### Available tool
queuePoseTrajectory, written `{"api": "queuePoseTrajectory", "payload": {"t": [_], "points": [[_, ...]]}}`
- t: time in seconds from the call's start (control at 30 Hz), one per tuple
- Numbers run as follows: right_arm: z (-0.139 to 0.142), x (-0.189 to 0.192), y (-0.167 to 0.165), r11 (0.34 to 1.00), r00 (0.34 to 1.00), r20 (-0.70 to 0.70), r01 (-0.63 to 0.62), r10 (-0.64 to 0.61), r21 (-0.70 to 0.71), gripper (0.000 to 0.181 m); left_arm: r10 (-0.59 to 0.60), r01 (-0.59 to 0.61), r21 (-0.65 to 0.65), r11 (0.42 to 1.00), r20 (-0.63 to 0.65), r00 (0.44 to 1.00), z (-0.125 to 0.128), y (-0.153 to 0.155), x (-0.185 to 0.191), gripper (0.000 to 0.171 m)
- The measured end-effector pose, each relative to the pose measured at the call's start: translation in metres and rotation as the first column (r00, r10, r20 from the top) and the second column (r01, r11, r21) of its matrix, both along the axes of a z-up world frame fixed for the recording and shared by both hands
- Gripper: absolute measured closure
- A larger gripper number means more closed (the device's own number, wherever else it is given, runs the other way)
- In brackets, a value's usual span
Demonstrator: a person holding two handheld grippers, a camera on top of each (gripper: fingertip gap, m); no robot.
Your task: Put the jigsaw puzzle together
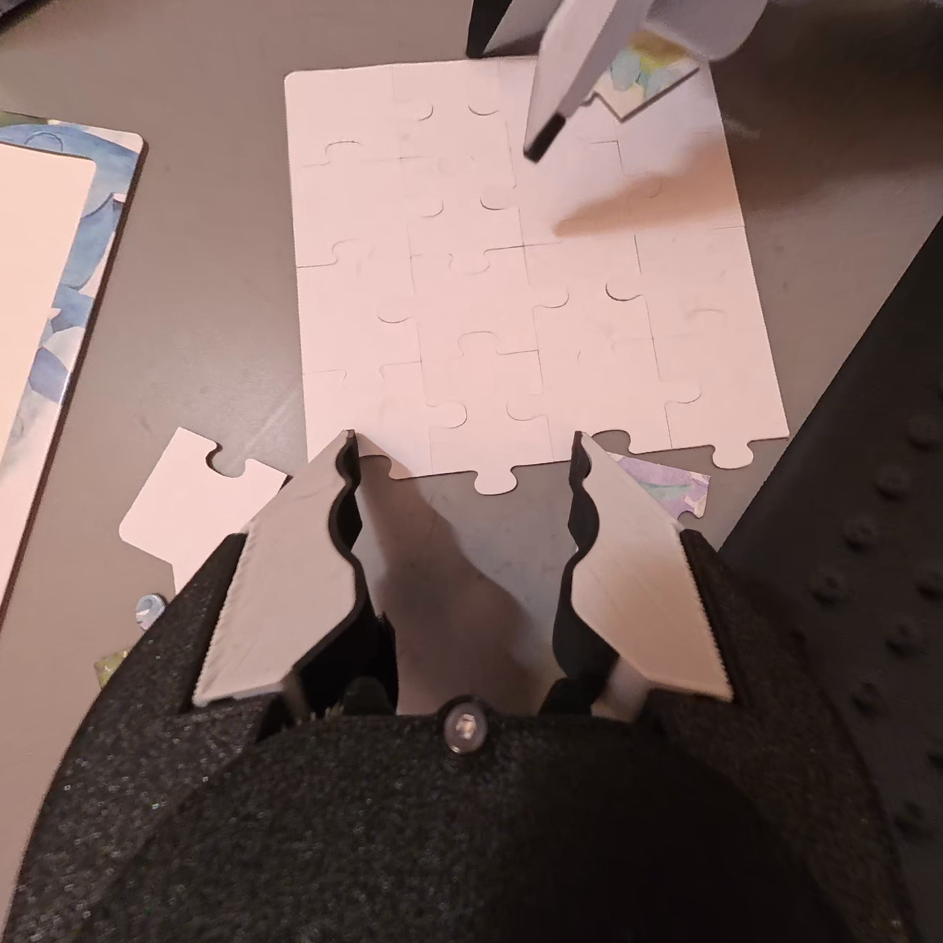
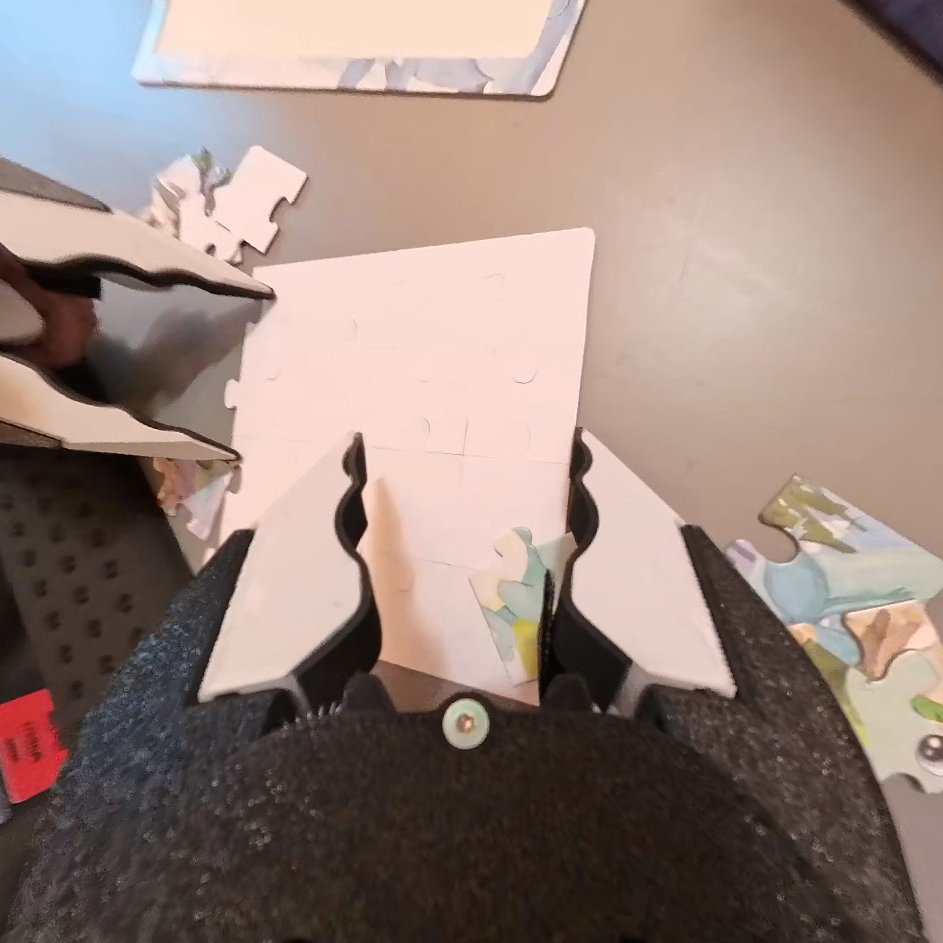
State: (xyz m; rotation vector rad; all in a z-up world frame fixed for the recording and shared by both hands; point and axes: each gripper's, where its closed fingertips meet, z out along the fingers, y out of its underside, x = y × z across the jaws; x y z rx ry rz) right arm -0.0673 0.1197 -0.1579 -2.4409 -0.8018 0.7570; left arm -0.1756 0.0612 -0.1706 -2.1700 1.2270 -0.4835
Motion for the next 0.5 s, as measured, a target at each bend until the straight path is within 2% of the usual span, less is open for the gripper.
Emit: {"api": "queuePoseTrajectory", "payload": {"t": [0.07, 0.17, 0.23, 0.3, 0.37, 0.43, 0.5], "points": [[0.013, 0.001, 0.002, 0.999, 0.994, -0.102, 0.032, -0.034, -0.023, 0.106, -0.002, 0.002, 0.003, 1.000, 0.002, 1.000, 0.000, 0.000, -0.001, 0.088], [0.053, -0.003, 0.002, 0.999, 0.949, -0.312, 0.039, -0.043, -0.019, 0.121, 0.004, -0.004, 0.004, 1.000, 0.003, 1.000, 0.000, 0.000, -0.001, 0.088], [0.083, -0.013, -0.009, 0.999, 0.892, -0.452, -0.023, 0.002, -0.041, 0.131, 0.005, -0.005, 0.008, 1.000, 0.005, 1.000, 0.000, 0.001, -0.001, 0.088], [0.099, -0.029, -0.027, 0.992, 0.858, -0.507, -0.119, 0.078, -0.049, 0.132, 0.002, -0.002, 0.010, 1.000, 0.010, 1.000, 0.000, 0.002, 0.000, 0.088], [0.095, -0.048, -0.052, 0.971, 0.870, -0.457, -0.234, 0.184, -0.054, 0.139, 0.005, -0.005, 0.013, 1.000, 0.015, 1.000, 0.000, 0.003, 0.001, 0.088], [0.073, -0.062, -0.067, 0.958, 0.917, -0.302, -0.285, 0.261, -0.038, 0.139, 0.007, -0.007, 0.014, 1.000, 0.017, 1.000, 0.000, 0.003, 0.001, 0.088], [0.051, -0.072, -0.085, 0.935, 0.926, -0.150, -0.354, 0.346, -0.026, 0.138, 0.007, -0.008, 0.012, 1.000, 0.020, 1.000, 0.000, 0.003, 0.001, 0.088]]}}
